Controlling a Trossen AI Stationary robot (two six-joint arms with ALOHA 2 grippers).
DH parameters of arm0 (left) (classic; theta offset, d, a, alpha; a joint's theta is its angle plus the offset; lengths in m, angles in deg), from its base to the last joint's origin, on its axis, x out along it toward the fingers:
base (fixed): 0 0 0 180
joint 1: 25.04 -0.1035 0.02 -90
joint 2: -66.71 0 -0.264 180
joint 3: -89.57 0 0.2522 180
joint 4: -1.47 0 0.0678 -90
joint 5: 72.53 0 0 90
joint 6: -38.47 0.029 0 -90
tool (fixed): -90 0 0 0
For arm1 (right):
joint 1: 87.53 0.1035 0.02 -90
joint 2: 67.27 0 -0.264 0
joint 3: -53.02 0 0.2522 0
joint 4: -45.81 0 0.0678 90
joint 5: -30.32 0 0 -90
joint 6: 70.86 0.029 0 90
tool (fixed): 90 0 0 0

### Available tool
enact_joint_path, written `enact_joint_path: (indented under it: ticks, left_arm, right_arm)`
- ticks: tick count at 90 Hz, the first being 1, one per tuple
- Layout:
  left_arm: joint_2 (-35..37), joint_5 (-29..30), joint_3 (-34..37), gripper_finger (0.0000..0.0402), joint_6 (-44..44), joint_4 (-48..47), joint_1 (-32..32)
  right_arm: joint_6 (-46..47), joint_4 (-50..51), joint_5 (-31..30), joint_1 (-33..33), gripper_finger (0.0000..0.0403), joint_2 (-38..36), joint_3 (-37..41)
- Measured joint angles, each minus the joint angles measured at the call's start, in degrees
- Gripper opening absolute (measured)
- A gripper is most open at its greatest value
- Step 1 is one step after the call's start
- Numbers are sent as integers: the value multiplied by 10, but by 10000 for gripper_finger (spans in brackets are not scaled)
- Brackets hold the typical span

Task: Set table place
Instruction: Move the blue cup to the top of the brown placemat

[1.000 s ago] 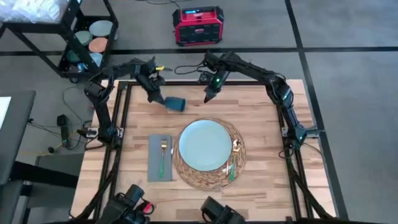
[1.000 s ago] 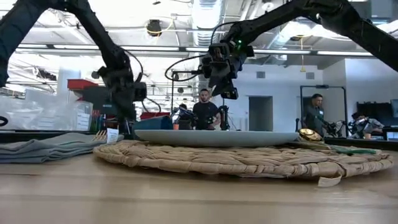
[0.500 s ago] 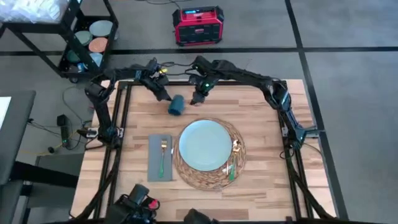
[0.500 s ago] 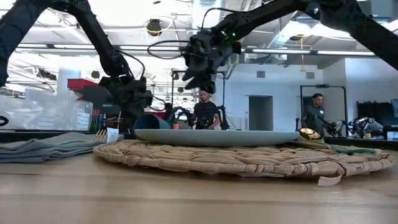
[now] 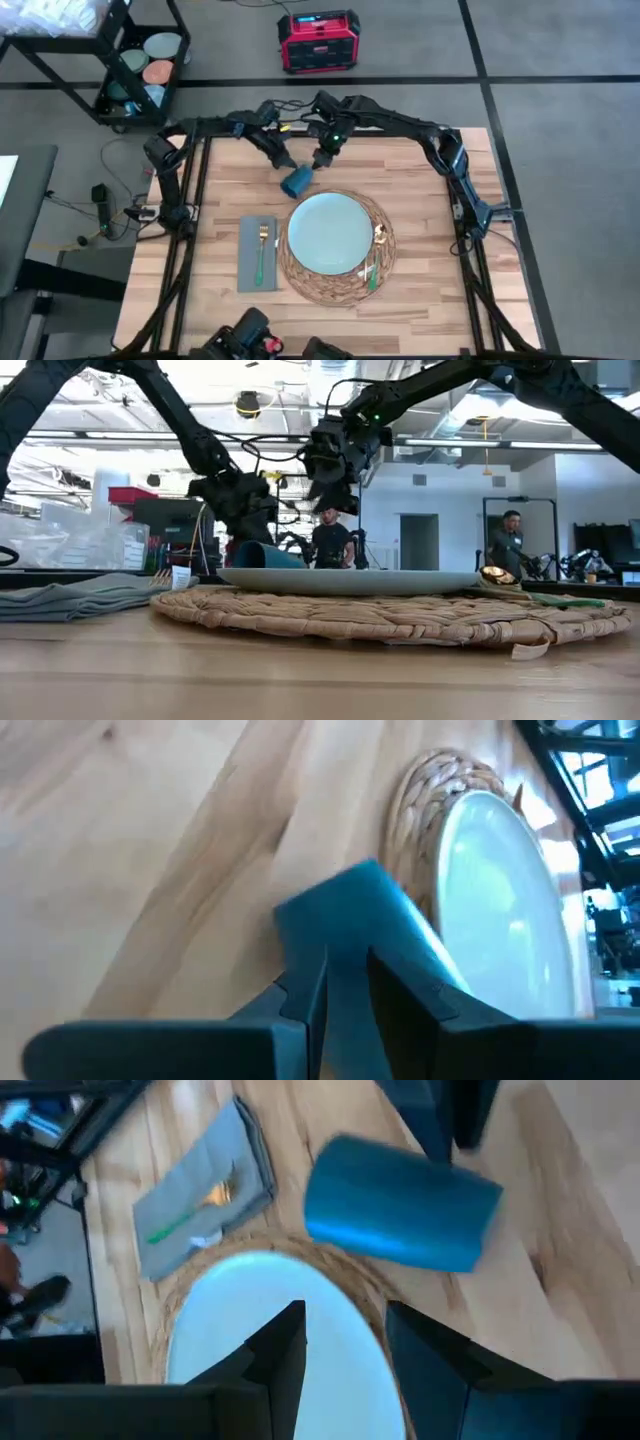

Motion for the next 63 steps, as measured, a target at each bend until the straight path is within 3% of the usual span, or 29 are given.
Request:
enact_joint_path:
  ticks: [11,19,39,49,63]
  left_arm:
    - [65,47,-4,38,-38,-57,-2]
    - [137,93,24,20,-97,-44,7]
    - [352,271,210,4,-425,174,49]
    - [405,289,312,7,-543,315,76]
    - [412,311,407,8,-664,445,123]
  right_arm:
    - [-32,52,0,1,127,0,0]
    - [-53,72,2,1,127,0,0]
    - [-66,74,10,-5,127,0,0]
    - [-70,59,17,-8,127,0,0]
    - [-62,31,17,-8,127,0,0]
